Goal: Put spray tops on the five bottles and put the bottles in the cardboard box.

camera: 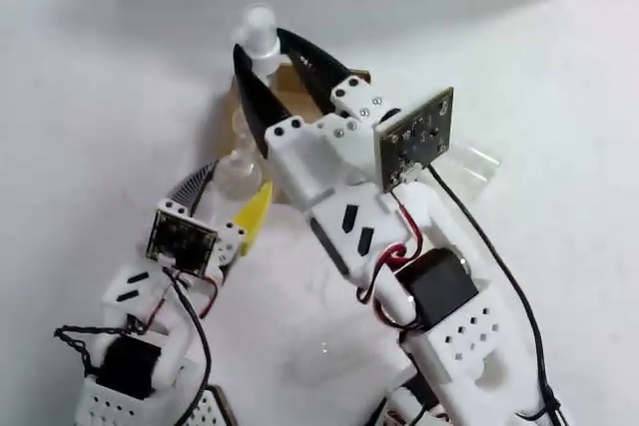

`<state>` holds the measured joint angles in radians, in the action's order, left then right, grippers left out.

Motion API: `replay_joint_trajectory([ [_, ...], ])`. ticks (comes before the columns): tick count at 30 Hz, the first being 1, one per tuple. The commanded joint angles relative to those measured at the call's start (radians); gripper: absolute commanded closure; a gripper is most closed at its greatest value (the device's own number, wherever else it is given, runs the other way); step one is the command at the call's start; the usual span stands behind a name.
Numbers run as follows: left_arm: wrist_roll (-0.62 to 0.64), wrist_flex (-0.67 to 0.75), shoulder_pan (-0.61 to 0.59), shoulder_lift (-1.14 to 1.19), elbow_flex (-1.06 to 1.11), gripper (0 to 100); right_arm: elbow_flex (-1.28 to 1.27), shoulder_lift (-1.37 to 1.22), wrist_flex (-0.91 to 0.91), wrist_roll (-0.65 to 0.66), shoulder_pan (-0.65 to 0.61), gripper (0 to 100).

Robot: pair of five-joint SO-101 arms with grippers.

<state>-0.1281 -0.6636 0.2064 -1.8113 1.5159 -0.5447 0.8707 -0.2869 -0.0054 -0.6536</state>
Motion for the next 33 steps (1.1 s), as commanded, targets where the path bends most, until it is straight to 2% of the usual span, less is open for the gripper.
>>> replay_joint_trajectory([
  [1,-0.003,0.049,0.002,-0.016,-0.003,92,0.011,0.008,0.024,-0.009,-0.019,98.3],
  [17,-0.003,0.049,0.002,-0.016,0.000,92,-0.005,-0.001,0.024,-0.011,-0.056,98.3],
  [27,-0.002,0.049,0.002,-0.016,0.000,92,-0.107,0.008,0.030,-0.014,-0.058,98.3],
  [33,-0.002,0.049,-0.036,-0.016,0.000,92,-0.120,0.008,-0.019,-0.107,-0.058,98.3],
])
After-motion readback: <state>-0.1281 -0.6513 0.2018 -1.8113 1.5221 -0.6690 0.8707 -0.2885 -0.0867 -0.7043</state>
